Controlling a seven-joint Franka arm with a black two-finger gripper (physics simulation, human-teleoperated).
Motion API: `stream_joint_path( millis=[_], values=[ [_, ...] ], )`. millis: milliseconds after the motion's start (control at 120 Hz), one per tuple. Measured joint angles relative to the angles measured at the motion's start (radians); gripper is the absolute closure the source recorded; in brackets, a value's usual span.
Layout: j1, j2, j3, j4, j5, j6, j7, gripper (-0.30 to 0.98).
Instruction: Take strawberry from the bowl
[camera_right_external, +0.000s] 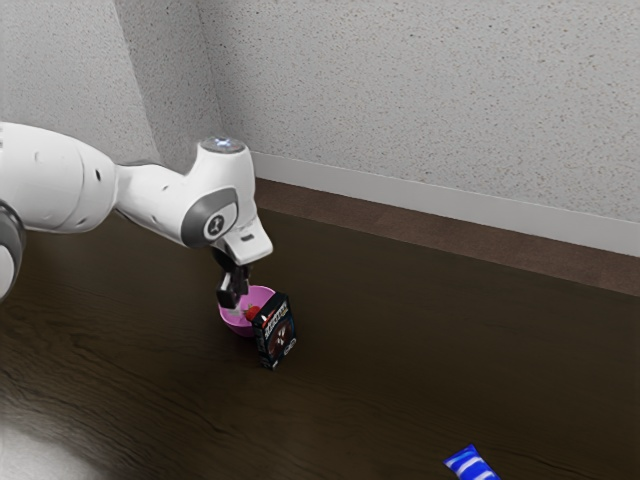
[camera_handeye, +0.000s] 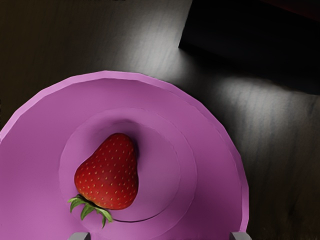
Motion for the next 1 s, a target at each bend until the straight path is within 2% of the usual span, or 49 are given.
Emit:
stream_joint_path(
  millis=[100,367,1000],
  values=[
    [-0.001,0.004,0.0,0.0,0.006,0.006,0.048,0.31],
    [-0.002,0.028,-0.006,0.001,0.008,0.03,0.169,0.42],
    [0.008,0.097,-0.009,0.035,-0.007,0.09,0.367,0.43]
  ],
)
